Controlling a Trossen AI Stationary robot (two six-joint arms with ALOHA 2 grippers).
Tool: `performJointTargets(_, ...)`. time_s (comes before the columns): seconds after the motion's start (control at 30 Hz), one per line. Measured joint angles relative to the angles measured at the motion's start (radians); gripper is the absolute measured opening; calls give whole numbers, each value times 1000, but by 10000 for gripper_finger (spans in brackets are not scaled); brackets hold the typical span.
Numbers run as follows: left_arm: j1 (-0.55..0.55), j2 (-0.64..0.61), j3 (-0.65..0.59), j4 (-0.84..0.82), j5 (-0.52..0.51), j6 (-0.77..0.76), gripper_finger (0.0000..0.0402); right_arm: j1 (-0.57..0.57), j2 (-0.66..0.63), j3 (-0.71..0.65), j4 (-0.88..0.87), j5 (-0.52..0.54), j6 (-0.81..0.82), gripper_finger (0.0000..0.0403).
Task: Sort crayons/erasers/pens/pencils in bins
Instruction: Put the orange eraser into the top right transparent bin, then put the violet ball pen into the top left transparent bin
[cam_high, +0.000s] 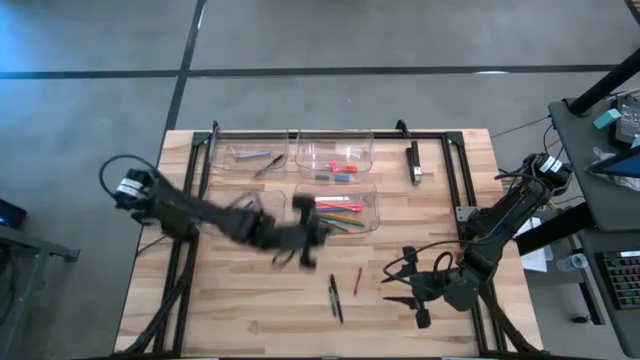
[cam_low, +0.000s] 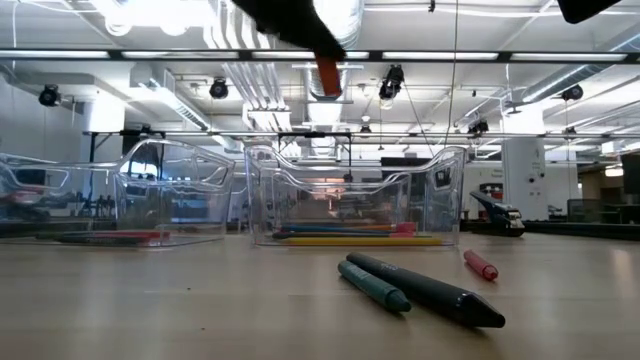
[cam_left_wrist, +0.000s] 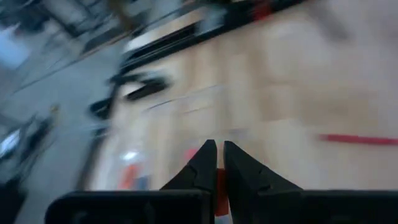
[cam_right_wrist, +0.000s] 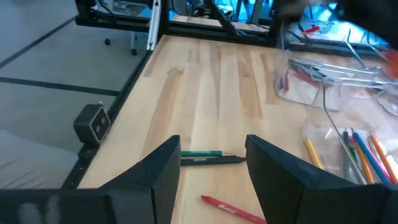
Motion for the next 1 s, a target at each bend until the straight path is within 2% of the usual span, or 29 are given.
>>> performJointTargets(0.23,399,41,-4,45,180,15,1,-4,0,-10,-2,3,1,171)
performJointTargets(0.4,577,82,-4,158,298,-17,3,-4,0,-12,-2,3,3,171)
performJointTargets(0.53,640,100,-4,202,307,-41,37,-4,0,-12,-1,11,-9,171)
performJointTargets(0.67,675,113,-6,196,331,-43,107,-4,0,-12,-5,54,-18,171)
performJointTargets(0.83,680,109,-6,206,339,-43,197,-5,0,-12,-6,64,-67,171)
performJointTargets(1.0,638,42,-6,214,366,-45,240,-18,0,-12,-7,64,-89,171)
